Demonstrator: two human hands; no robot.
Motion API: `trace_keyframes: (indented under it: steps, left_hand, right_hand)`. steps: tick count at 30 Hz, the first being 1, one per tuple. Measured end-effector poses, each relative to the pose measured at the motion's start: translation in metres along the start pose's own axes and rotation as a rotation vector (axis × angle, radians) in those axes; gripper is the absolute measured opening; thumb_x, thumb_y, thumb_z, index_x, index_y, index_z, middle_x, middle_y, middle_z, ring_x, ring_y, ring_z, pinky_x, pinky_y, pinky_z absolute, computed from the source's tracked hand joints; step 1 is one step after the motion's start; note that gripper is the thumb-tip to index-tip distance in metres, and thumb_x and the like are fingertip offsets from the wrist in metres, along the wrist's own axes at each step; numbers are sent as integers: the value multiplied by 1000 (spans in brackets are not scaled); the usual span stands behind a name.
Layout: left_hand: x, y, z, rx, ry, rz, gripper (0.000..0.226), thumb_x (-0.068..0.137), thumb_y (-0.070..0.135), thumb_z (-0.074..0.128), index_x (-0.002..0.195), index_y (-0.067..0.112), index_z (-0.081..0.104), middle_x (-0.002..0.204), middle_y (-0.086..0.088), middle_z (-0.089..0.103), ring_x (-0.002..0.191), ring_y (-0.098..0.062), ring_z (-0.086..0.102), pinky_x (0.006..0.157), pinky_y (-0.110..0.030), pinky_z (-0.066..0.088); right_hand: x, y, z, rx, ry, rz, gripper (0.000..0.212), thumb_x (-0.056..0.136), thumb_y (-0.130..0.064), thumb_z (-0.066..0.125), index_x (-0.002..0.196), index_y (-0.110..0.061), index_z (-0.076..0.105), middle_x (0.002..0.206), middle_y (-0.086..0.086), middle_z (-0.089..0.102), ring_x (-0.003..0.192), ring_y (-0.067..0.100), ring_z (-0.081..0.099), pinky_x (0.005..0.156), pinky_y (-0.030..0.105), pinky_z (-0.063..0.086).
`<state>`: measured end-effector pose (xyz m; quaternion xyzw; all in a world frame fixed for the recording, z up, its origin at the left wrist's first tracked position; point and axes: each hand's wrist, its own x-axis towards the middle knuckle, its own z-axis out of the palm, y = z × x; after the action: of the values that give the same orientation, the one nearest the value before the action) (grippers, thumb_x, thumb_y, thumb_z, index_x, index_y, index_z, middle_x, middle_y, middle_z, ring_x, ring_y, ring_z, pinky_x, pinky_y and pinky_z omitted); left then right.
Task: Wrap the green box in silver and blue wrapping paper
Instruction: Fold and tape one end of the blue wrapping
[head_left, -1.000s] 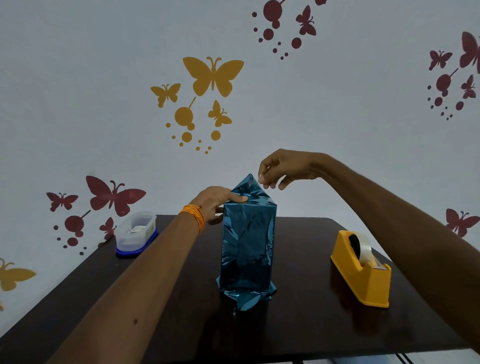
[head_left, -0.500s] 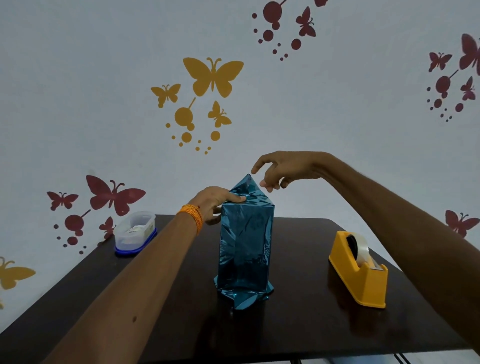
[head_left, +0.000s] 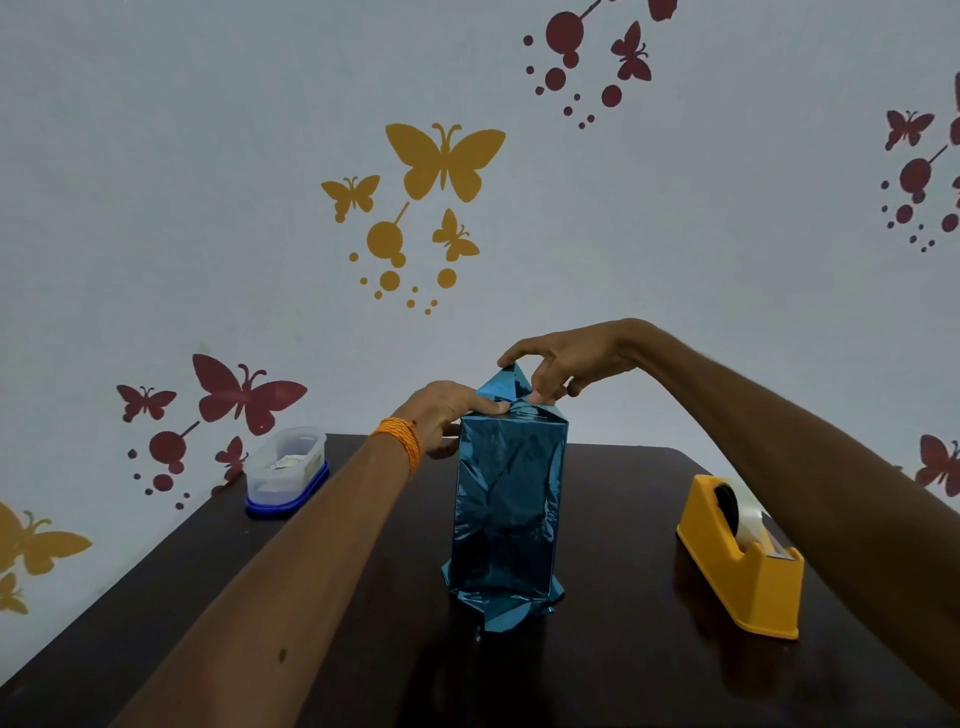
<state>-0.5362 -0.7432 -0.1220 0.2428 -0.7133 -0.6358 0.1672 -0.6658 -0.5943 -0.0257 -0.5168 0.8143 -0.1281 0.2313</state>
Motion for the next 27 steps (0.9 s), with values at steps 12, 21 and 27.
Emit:
trace_keyframes:
  steps: [12, 21, 27]
  left_hand:
    - [-3, 0, -1, 24, -2, 26, 29, 73, 28, 84, 90, 12, 68, 96, -5, 67, 93, -21, 58, 76, -34, 49]
    - [-5, -1, -1, 24, -23, 5, 49, 69, 30, 87, 109, 9, 68, 98, -5, 69, 94, -22, 60, 73, -33, 49]
    - [-6, -2, 3, -9, -27, 24, 42, 72, 27, 86, 105, 10, 67, 92, -6, 70, 85, -20, 62, 62, -29, 45]
  right_hand:
    - [13, 0, -2, -104, 15, 110, 80, 85, -21, 80, 149, -32, 34, 88, 8, 69, 69, 14, 48, 57, 25, 38]
    - [0, 38, 9, 133, 196, 110, 84, 75, -39, 86, 146, -24, 43, 71, 4, 61, 56, 11, 46, 53, 24, 41]
    - [2, 81, 58, 679, 203, -53, 49, 91, -44, 68, 133, -21, 56, 102, 18, 60, 68, 18, 60, 64, 30, 55]
